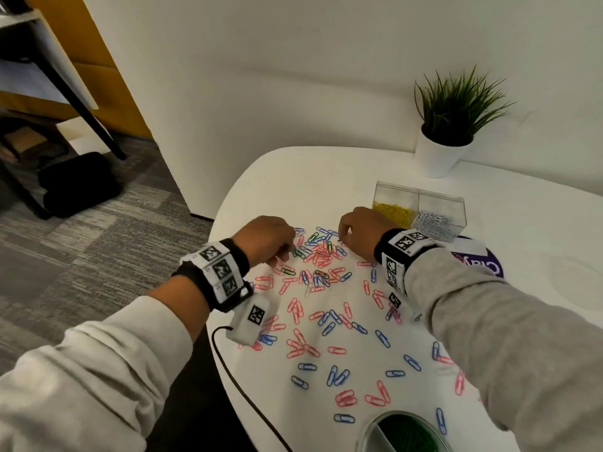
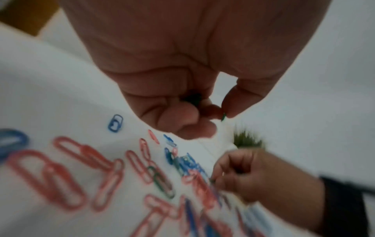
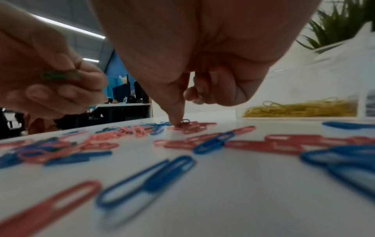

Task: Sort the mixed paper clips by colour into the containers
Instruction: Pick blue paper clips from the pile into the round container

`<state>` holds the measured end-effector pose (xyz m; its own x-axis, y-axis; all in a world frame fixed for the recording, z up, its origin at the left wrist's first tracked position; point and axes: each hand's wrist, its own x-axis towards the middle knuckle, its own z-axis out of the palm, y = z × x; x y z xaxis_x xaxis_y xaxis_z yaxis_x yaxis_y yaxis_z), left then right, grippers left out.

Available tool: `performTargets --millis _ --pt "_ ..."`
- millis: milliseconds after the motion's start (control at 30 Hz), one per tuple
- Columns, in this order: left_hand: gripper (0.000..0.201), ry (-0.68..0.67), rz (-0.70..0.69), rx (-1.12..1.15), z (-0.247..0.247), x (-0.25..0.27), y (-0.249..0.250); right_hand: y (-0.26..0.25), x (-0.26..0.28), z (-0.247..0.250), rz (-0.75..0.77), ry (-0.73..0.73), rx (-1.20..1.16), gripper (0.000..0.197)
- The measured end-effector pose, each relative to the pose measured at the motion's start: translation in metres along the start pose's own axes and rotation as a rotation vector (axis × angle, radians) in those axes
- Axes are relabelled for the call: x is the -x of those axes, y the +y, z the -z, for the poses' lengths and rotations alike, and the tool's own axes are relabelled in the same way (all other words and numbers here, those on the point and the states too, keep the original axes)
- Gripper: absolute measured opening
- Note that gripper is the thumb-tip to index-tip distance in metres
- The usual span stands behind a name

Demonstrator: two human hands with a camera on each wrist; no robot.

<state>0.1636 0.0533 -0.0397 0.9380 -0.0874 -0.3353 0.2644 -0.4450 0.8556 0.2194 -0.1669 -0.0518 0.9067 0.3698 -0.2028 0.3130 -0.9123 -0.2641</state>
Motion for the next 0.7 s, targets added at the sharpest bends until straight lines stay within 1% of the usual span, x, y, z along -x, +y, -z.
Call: performTargets --millis 33,67,100,167,233,267,300,333,367,400,433,467,500,533,600,633,667,700 --pt "0.012 0.021 0.031 0.174 0.003 -0.001 0.000 0.002 0.000 0.001 -0.018 0.011 -0.042 0.015" --pt "0.010 0.053 0.044 0.282 0.006 -0.002 0.000 0.004 0.001 0.003 -0.050 0.028 -0.109 0.015" --pt "0.009 0.078 0.052 0.344 0.008 -0.004 0.001 0.006 0.003 0.004 -0.092 0.051 -0.200 0.013" --pt "0.016 0.096 0.069 0.414 0.008 -0.010 0.003 0.009 0.007 0.005 -0.183 0.094 -0.465 0.012" --pt "0.026 0.097 0.127 0.477 0.006 -0.017 0.006 0.008 0.010 0.006 -0.260 0.095 -0.790 0.011" --pt "0.029 0.097 0.156 0.502 0.005 -0.021 0.007 0.006 0.012 0.007 -0.289 0.092 -0.926 0.012" --pt "0.031 0.093 0.175 0.506 0.004 -0.024 0.009 0.004 0.013 0.007 -0.320 0.086 -1.011 0.016" --pt "0.030 0.087 0.184 0.481 0.001 -0.029 0.011 0.002 0.015 0.008 -0.346 0.075 -1.068 0.021" --pt "0.029 0.077 0.177 0.394 -0.001 -0.033 0.012 -0.001 0.015 0.007 -0.364 0.056 -1.119 0.024" --pt "0.025 0.068 0.144 0.215 -0.003 -0.037 0.015 -0.003 0.015 0.006 -0.379 0.028 -1.176 0.024" --pt "0.020 0.058 0.079 -0.038 -0.006 -0.042 0.017 -0.004 0.014 0.004 -0.389 -0.002 -1.215 0.020" --pt "0.019 0.048 -0.007 -0.306 -0.009 -0.045 0.020 -0.006 0.013 0.003 -0.384 -0.035 -1.211 0.014" --pt "0.022 0.051 -0.084 -0.537 -0.013 -0.048 0.022 -0.008 0.011 0.002 -0.361 -0.063 -1.139 0.011" --pt "0.027 0.058 -0.125 -0.710 -0.017 -0.049 0.024 -0.010 0.008 0.001 -0.313 -0.080 -0.974 0.013" --pt "0.033 0.073 -0.149 -0.922 -0.025 -0.053 0.027 -0.013 0.003 0.000 -0.184 -0.069 -0.512 0.026" --pt "0.035 0.083 -0.146 -0.984 -0.028 -0.055 0.027 -0.016 0.002 0.000 -0.135 -0.048 -0.329 0.029" --pt "0.035 0.090 -0.140 -1.018 -0.030 -0.058 0.026 -0.017 0.002 0.001 -0.108 -0.033 -0.210 0.024" --pt "0.033 0.089 -0.134 -1.042 -0.031 -0.061 0.026 -0.018 0.002 0.002 -0.094 -0.029 -0.143 0.018"
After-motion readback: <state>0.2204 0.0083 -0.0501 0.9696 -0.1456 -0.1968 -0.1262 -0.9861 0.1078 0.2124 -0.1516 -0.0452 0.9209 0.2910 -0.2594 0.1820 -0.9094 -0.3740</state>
